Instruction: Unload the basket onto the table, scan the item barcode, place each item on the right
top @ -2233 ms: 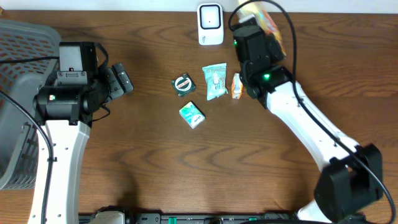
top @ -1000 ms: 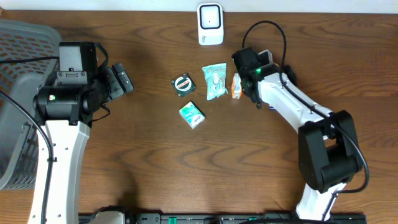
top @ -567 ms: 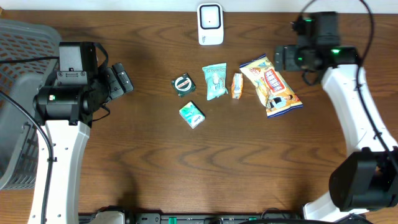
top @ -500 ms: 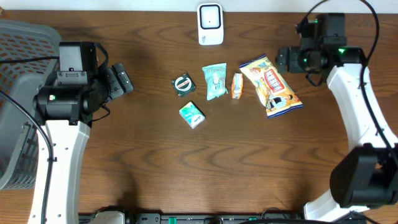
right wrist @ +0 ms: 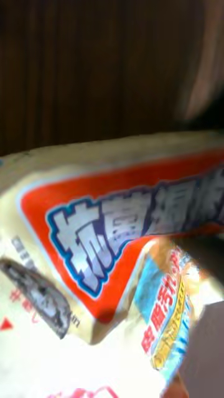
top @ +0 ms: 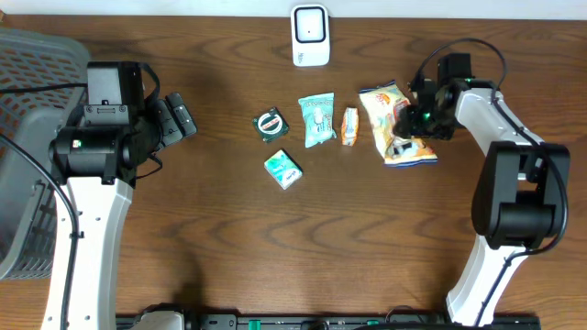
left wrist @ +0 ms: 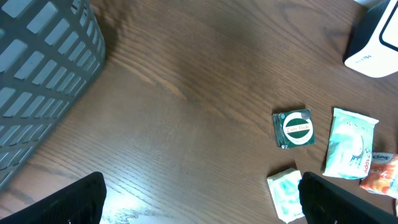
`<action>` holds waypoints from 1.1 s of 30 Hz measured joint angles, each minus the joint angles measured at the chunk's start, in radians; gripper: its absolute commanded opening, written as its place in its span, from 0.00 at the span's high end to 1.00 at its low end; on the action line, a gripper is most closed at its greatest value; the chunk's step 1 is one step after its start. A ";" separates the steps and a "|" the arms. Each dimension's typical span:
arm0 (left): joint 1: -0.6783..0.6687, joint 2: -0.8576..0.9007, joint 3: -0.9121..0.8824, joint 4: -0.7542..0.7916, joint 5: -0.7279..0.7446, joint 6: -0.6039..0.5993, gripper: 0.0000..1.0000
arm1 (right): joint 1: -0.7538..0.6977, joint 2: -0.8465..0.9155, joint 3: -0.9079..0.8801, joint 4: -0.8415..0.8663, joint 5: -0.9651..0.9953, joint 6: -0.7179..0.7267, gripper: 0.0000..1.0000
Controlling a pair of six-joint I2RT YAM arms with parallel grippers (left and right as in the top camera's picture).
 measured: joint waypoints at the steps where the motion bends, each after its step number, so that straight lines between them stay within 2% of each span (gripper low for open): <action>1: 0.000 0.000 0.000 0.000 0.000 0.000 0.02 | 0.000 -0.001 0.001 0.000 -0.016 0.001 0.99; 7: 0.000 0.000 0.000 0.000 0.000 0.000 0.02 | 0.004 -0.008 0.003 0.032 -0.093 0.057 0.99; 13: 0.000 0.000 0.000 0.000 0.000 0.000 0.02 | 0.031 -0.025 0.061 0.164 -0.098 0.164 0.99; 18: 0.000 0.000 0.000 0.000 0.000 0.000 0.02 | 0.093 -0.081 0.167 0.341 -0.048 0.258 0.99; 23: 0.000 0.000 0.000 0.000 0.000 0.000 0.02 | 0.205 -0.115 0.190 0.528 0.015 0.346 0.99; 29: 0.000 0.000 0.000 0.000 0.000 0.000 0.02 | 0.298 -0.089 0.191 0.646 0.106 0.426 0.98; 33: 0.000 0.000 0.000 0.000 0.000 0.000 0.02 | 0.326 -0.027 0.202 0.665 0.172 0.449 0.99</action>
